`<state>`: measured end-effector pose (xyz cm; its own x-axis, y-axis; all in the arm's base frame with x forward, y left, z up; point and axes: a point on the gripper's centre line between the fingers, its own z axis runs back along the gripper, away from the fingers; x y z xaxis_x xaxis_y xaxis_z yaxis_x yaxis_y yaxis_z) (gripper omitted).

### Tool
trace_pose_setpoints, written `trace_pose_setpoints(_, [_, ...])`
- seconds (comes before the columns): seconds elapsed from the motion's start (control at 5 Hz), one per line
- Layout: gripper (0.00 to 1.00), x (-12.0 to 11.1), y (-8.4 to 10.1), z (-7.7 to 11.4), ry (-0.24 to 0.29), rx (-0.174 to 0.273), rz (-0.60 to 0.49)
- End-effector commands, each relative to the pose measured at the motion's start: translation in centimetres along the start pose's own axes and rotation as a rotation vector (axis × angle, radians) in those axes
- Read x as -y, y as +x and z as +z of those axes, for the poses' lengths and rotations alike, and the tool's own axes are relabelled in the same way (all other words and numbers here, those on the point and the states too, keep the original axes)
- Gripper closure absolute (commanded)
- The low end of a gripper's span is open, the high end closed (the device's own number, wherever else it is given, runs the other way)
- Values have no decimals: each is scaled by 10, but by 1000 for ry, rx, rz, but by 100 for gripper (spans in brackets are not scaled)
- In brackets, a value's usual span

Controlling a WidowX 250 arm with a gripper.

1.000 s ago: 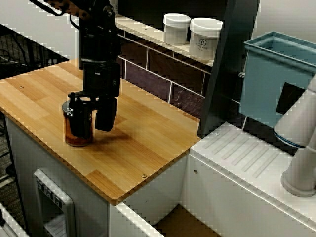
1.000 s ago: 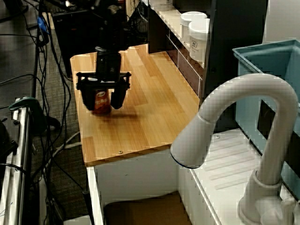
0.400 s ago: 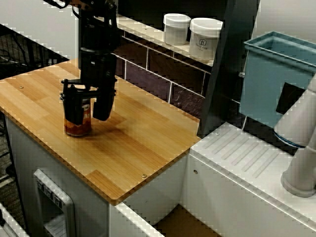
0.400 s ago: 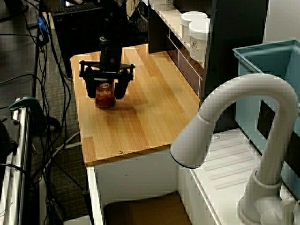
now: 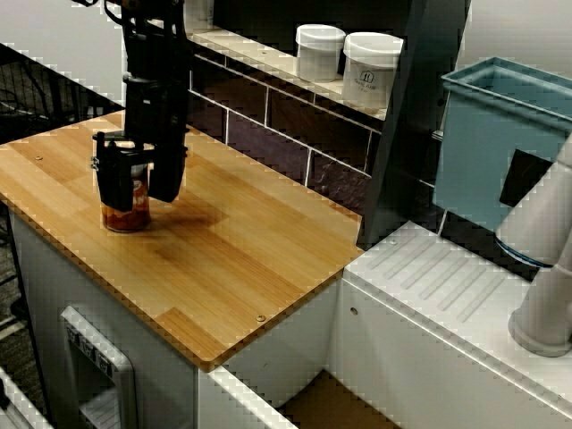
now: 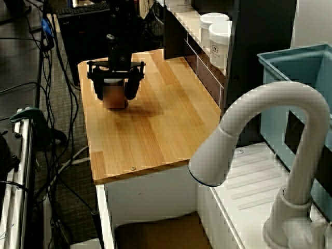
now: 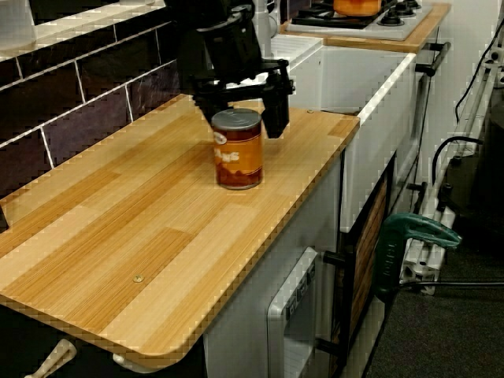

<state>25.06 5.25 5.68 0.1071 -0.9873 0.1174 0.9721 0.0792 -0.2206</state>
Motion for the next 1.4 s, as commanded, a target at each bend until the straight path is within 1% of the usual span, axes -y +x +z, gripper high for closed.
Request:
trace_pose_setpoints(0.0, [0, 5, -36, 26, 146, -21, 55])
trace_pose_setpoints(0.2, [0, 0, -45, 24, 158, -36, 66])
trace_pose_setpoints(0.4, [0, -4, -56, 27, 169, -39, 74])
trace_pose_setpoints(0.8, [0, -15, -83, 35, 187, -35, 130])
trace_pose_setpoints(1.0, [0, -17, -102, 36, 193, -28, 171])
trace_pose_setpoints(1.2, [0, -18, -110, 37, 192, -18, 197])
